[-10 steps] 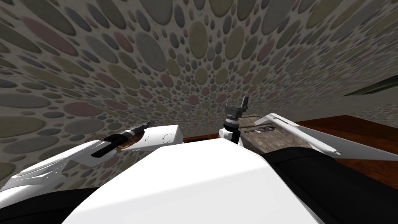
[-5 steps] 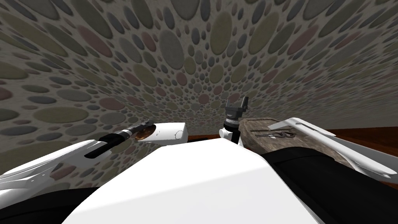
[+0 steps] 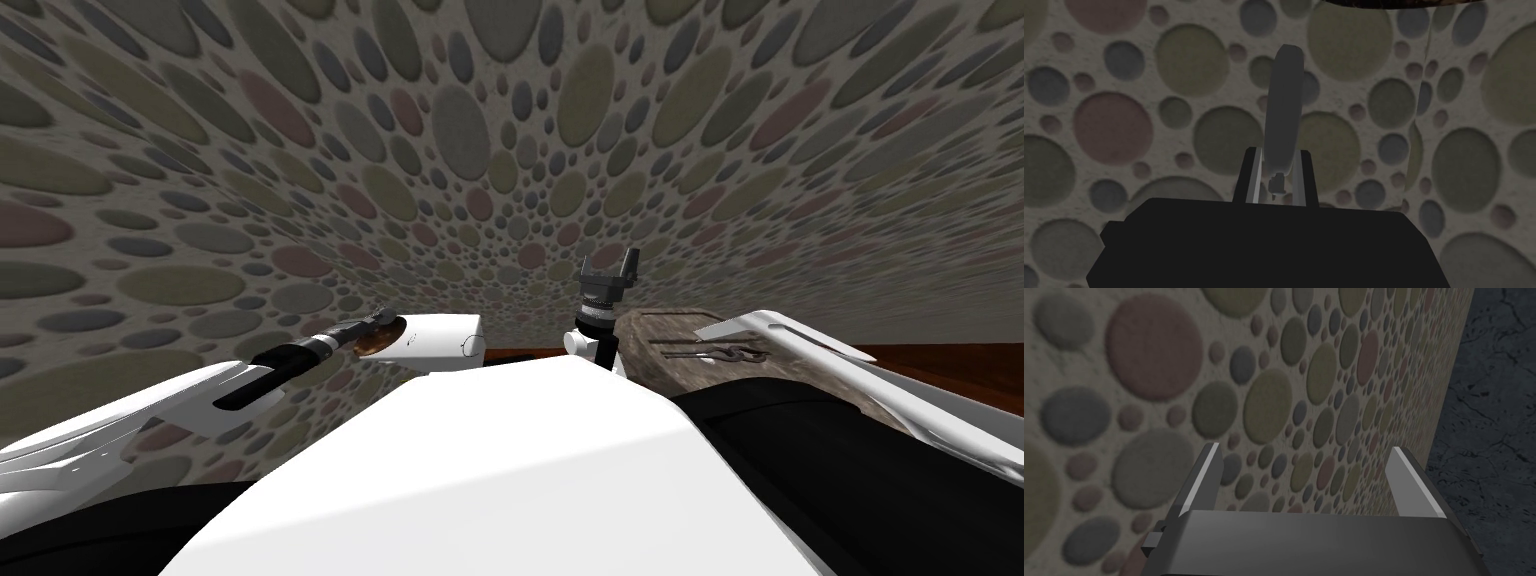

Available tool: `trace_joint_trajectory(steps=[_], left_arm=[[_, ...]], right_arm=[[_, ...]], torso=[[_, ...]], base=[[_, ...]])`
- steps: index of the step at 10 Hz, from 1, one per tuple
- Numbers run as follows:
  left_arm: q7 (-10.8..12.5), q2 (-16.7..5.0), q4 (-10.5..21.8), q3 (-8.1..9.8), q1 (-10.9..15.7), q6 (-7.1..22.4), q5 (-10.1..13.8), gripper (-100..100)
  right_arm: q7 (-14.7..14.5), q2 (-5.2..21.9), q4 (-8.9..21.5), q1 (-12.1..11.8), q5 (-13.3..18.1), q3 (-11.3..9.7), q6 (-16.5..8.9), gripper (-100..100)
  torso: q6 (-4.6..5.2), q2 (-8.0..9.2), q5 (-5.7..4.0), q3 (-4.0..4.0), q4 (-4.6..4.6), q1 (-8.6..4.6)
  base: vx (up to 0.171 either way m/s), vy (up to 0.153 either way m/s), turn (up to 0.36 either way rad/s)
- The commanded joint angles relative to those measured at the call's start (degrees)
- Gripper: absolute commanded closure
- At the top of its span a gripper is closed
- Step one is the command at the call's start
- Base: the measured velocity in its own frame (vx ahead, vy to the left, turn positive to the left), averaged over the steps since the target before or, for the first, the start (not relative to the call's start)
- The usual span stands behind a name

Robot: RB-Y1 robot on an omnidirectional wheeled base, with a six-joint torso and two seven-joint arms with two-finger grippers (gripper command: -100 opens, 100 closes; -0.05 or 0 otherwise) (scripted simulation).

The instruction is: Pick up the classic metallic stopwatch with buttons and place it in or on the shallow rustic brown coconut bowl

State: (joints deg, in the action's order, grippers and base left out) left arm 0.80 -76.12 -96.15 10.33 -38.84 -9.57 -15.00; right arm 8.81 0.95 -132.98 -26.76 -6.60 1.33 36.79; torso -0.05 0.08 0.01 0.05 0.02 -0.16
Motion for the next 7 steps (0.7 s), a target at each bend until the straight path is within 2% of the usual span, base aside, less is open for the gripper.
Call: trace_joint_trajectory(steps=[1,5,6,7], left_arm=[[0.03,0.00,0.01,0.02,-0.01,0.02,0.02,100],[0.03,0.00,0.01,0.02,-0.01,0.02,0.02,100],[-0.84,0.17,0.44,-1.30,-1.59,-0.09,-0.39,100],[-1.13,0.22,0.58,-1.70,-2.11,-0.13,-0.53,100]], right_arm=[[0.00,0.00,0.00,0.00,0.00,0.00,0.00,0],[0.00,0.00,0.00,0.00,0.00,0.00,0.00,0],[0.00,0.00,0.00,0.00,0.00,0.00,0.00,0],[0.00,0.00,0.00,0.00,0.00,0.00,0.00,0]], torso=[[0.00,0.00,0.00,0.00,0.00,0.00],[0.01,0.04,-0.01,0.03,0.01,-0.04],[-0.02,0.02,-0.01,0.02,0.01,-0.01],[-0.09,0.05,0.04,0.01,-0.02,0.03]], base=[[0.000,0.000,0.000],[-0.001,-0.001,-0.004],[0.012,0.006,0.040],[0.005,0.000,0.015]])
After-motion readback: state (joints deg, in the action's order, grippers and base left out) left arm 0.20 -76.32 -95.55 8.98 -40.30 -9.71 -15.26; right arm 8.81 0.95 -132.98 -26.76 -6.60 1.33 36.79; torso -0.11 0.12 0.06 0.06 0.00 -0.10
